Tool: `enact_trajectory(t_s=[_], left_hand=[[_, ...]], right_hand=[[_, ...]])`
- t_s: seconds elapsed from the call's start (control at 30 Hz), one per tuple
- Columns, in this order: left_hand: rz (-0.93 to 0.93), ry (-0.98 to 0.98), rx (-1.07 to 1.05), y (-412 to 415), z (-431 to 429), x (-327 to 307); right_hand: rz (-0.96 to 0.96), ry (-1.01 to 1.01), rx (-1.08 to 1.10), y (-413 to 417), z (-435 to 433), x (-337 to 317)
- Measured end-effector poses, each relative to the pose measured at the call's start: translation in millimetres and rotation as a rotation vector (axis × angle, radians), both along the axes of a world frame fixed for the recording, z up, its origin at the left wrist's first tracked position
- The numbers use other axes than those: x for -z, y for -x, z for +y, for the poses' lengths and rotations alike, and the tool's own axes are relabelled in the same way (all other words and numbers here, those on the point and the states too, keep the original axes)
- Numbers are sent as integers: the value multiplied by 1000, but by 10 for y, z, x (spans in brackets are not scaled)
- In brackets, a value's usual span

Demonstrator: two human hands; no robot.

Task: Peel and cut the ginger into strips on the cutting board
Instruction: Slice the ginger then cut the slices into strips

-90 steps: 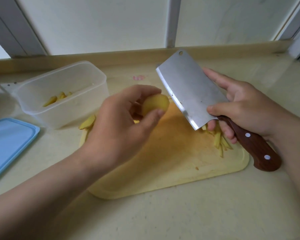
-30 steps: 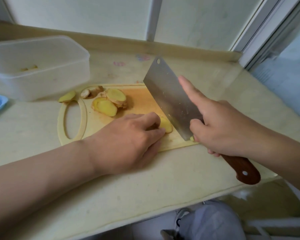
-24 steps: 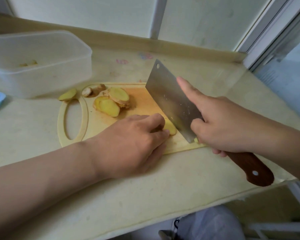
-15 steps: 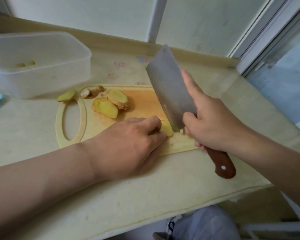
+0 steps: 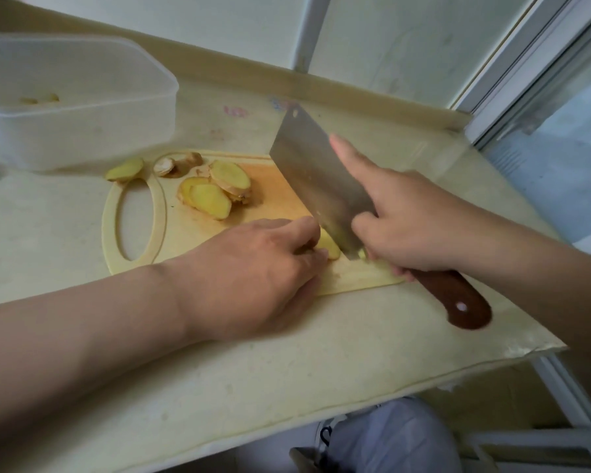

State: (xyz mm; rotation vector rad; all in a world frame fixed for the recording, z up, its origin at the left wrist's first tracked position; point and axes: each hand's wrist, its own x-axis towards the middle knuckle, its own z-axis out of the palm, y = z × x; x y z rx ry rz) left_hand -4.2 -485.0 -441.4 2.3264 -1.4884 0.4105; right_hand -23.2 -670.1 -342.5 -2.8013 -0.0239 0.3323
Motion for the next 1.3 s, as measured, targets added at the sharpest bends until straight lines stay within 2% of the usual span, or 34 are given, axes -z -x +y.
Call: enact_trajectory(t_s=[0.13,0.3,0.43,0.73,0.87,1.0,1.07,1.3], left_hand=[[1,-21,4,29,26,-22],[1,-24,7,32,49,-12],[-4,-21,12,32,45,3],[-49,-12,7,8,31,22],[-63,-7,18,31,32,7],[-43,-19,0,26,32,21],[-35,-24,-10,25,38,23],[-29,-32,-4,26,42,20]], right_hand=[[-86,-39,14,-77,65,61],[-247,-153,96,288,-96,234],[-188,-186,120,444,-130,191],[-3,0,20,99,-40,21],[-80,-19,18,-76,67,68],[-240,-186,117,189,-2,226],[-274,-194,126,333,-51,263],[-115,-92,77,455,-111,124]])
